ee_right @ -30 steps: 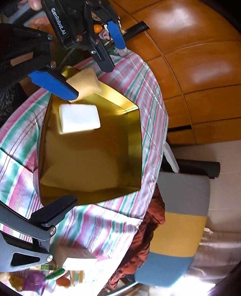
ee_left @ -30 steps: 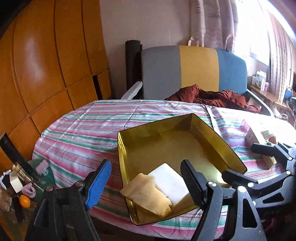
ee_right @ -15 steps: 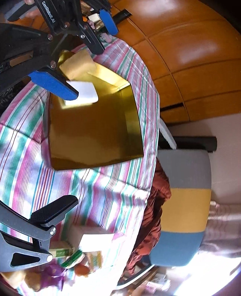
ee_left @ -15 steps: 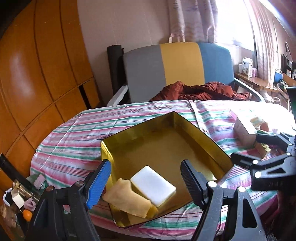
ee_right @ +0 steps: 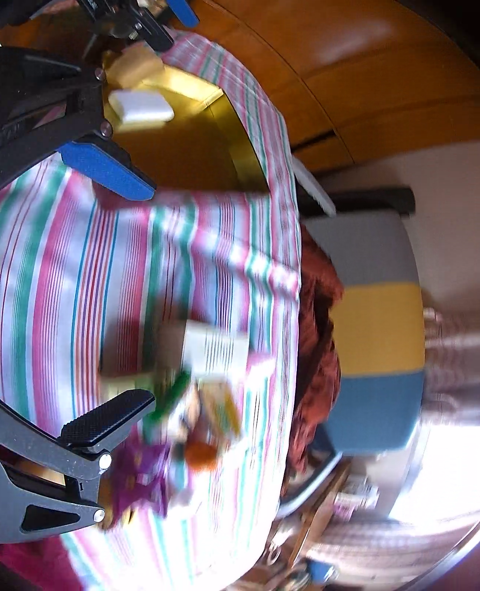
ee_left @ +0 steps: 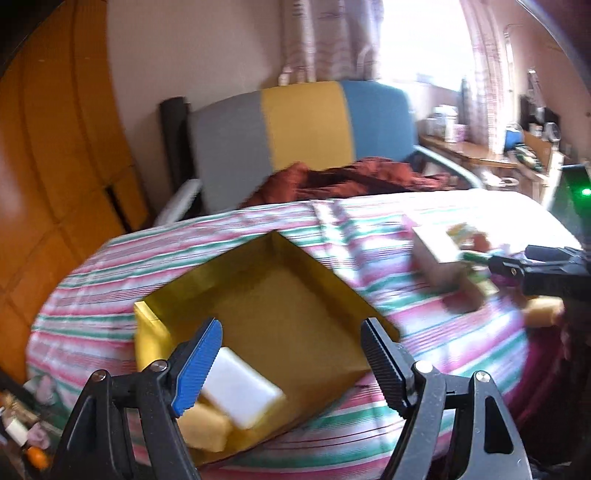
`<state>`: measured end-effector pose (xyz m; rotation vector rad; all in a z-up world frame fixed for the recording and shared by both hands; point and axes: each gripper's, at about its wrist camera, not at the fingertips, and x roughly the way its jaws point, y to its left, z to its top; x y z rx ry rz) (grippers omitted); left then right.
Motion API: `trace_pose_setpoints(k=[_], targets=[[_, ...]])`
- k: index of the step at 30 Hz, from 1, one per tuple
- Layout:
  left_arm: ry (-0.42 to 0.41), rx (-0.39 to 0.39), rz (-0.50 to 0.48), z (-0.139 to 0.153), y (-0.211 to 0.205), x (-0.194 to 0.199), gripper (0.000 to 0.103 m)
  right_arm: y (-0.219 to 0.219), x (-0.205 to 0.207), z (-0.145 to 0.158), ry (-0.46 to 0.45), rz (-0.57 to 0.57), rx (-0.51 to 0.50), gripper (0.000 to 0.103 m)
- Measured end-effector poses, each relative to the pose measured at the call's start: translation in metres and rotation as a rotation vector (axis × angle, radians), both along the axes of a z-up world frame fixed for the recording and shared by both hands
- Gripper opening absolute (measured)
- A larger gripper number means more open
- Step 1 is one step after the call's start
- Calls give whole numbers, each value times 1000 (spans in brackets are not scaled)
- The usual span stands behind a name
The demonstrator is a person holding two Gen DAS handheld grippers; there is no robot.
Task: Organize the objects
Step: 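Open both grippers over the tray and return toward the items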
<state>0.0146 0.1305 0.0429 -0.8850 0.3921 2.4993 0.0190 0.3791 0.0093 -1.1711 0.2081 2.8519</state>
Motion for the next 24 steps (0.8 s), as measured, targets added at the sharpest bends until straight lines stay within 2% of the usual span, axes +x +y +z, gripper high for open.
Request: trace_pose_setpoints(k=[7,12,18,24], targets=[[-99,14,-167,-16,54,7,79,92,34,4,-26,-255,29,103],[-159,13,-296,-25,98,19,79,142,57,8,-52,-390,71,103],[-249,3,-395,-40,149,17,77,173,76,6,-84,-453,85,103],[-312,14,-423,-53,201,4,76,182,81,-3,-97,-458,53,103]])
